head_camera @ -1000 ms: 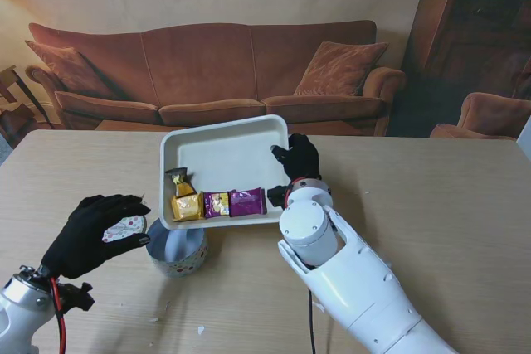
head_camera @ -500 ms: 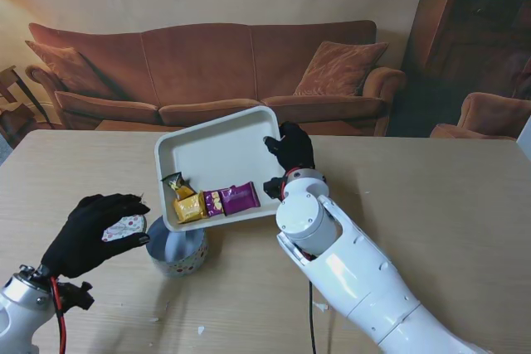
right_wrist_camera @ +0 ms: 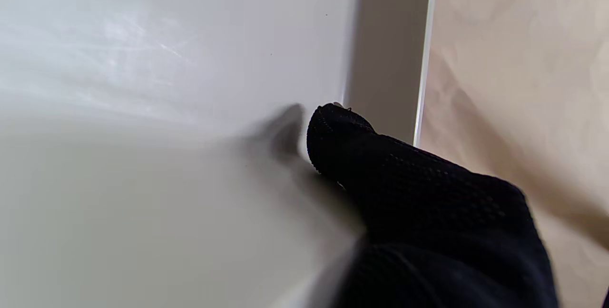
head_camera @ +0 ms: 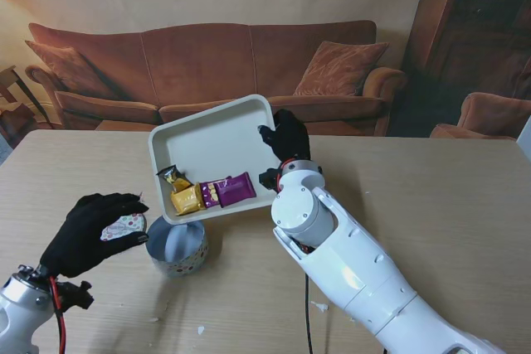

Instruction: Pour cookies into a cookie box

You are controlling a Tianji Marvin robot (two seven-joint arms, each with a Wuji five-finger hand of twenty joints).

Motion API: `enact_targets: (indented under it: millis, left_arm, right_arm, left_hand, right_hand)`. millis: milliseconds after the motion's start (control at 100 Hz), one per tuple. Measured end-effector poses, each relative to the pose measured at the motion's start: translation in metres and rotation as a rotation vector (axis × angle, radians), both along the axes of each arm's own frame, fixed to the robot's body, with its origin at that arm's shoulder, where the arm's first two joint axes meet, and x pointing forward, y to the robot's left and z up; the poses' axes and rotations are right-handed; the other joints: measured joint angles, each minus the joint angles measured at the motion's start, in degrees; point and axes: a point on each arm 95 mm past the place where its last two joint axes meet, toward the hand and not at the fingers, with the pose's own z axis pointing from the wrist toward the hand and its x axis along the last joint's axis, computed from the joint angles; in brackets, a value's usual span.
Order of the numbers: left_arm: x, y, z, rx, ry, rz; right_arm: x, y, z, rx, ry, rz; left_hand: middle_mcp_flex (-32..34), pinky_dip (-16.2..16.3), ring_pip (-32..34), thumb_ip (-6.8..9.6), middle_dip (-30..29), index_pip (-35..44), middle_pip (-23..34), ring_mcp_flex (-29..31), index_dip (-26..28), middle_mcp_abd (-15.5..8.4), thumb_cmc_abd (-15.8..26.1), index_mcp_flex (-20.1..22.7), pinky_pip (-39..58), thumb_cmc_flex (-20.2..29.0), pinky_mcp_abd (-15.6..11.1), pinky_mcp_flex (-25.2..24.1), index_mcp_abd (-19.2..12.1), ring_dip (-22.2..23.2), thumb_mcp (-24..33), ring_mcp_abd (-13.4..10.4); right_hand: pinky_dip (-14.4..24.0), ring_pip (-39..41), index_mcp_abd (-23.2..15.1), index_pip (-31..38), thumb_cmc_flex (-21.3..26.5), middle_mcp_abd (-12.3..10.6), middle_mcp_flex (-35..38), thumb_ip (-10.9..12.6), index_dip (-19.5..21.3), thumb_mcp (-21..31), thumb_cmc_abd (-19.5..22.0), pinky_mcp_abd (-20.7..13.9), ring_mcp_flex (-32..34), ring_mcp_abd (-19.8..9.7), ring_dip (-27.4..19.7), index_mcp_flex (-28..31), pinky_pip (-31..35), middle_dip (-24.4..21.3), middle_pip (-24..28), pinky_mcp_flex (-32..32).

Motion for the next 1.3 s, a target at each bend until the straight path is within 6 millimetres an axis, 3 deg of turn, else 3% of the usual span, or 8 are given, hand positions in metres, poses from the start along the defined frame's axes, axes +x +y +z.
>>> enact_targets:
  millis: [240,650,1300]
  left_arm:
    - [0.000,0.001,0.000,-0.005,-0.010,0.005]
    - [0.000,0.000,0.000,0.002,-0.009,0.004]
    - [0.002,0.002,0.000,-0.002,-0.015,0.013]
  right_arm:
    - [-0.003,0.002,0.010,-0.068,-0.048,0.040]
    - [-0.001,0.004,0.002,-0.128,-0.061,0.073]
    - [0.004,0.010,0.019,-0.166,-0.112,0.085]
  left_hand:
    - [0.00,0.00,0.00,0.00,0.00,0.00,0.00,0.00,0.01,0.01,0.00,0.42,0.00,0.00,0.00,0.00,0.00,0.00,0.00,0.01]
    - [0.00,0.00,0.00,0.00,0.00,0.00,0.00,0.00,0.02,0.01,0.00,0.43,0.00,0.01,0.00,0.00,0.00,0.00,0.00,0.03]
    - [0.00,0.00,0.00,0.00,0.00,0.00,0.00,0.00,0.02,0.01,0.00,0.63,0.00,0.01,0.00,0.00,0.00,0.00,0.00,0.03]
  right_hand:
    - [-0.01,0.00,-0.01,0.00,0.00,0.00,0.01,0.00,0.37,0.00,-0.03,-0.38,0.06,-0.31,-0.01,0.01,0.00,0.00,0.01,0.10]
    - [-0.02,0.00,-0.04,0.00,0.00,-0.13,0.05,-0.03,0.80,0.00,-0.05,-1.37,0.55,-1.12,-0.66,0.02,0.00,0.00,0.05,0.48]
    - [-0.02,-0.01,-0.04,0.00,0.00,-0.21,0.05,-0.09,0.84,0.00,-0.07,-1.53,0.58,-1.26,-0.68,0.03,0.00,0.01,0.06,0.50]
